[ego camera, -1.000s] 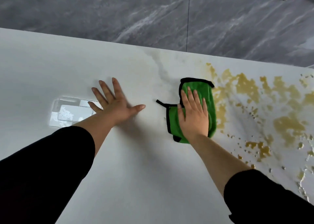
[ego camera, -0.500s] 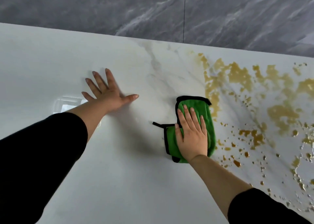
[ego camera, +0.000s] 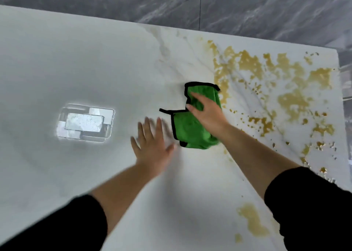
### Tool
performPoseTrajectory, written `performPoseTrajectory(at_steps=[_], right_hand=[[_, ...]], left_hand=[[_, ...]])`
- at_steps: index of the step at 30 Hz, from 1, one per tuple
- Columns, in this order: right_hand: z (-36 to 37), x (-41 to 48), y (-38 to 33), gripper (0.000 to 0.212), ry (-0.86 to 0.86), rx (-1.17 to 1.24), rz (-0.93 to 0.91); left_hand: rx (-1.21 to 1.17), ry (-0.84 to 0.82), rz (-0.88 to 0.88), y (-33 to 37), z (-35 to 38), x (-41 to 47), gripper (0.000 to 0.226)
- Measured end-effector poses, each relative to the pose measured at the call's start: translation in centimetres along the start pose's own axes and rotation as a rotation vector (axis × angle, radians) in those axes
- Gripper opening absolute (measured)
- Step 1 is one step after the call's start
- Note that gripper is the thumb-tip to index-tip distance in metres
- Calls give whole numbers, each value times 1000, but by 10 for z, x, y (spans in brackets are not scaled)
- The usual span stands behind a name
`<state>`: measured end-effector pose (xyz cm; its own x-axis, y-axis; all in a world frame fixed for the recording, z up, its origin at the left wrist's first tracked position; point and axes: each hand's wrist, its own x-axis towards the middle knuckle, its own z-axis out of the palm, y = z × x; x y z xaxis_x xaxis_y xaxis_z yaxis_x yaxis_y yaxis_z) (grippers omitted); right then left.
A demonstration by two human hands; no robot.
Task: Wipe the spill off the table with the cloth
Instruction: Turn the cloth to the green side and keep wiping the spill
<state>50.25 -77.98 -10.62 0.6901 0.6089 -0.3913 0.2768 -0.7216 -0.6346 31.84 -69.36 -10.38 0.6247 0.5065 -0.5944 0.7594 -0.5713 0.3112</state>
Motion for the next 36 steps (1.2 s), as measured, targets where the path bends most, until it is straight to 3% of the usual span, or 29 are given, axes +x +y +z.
performPoseTrajectory(at_steps=[3, 7, 11, 17, 22, 28, 32, 36], right_hand=[[-23, 5, 2, 81, -59, -399, -42], [-28, 13, -3, 106, -172, -532, -49], [-24, 15, -9, 92, -172, -651, -120], [-15, 6, -14, 40, -208, -636, -97], [-11, 10, -21, 51, -243, -780, -156], [-12, -1, -32, 55, -214, -648, -116], [-21, -35, -37, 22, -257, -475, -57], [-55, -95, -28, 20, -130, -211, -75]], left_hand=[[-52, -185, -82, 4, 43, -43, 125], [14, -262, -154, 9, 60, -44, 150], [58, -298, -172, 6, 62, -36, 160], [61, -294, -165, 6, 64, -37, 160], [54, -311, -155, 6, 60, -40, 158], [35, -330, -123, 7, 54, -42, 156], [12, -342, -104, 8, 51, -45, 155], [-2, -336, -86, 6, 52, -45, 155]])
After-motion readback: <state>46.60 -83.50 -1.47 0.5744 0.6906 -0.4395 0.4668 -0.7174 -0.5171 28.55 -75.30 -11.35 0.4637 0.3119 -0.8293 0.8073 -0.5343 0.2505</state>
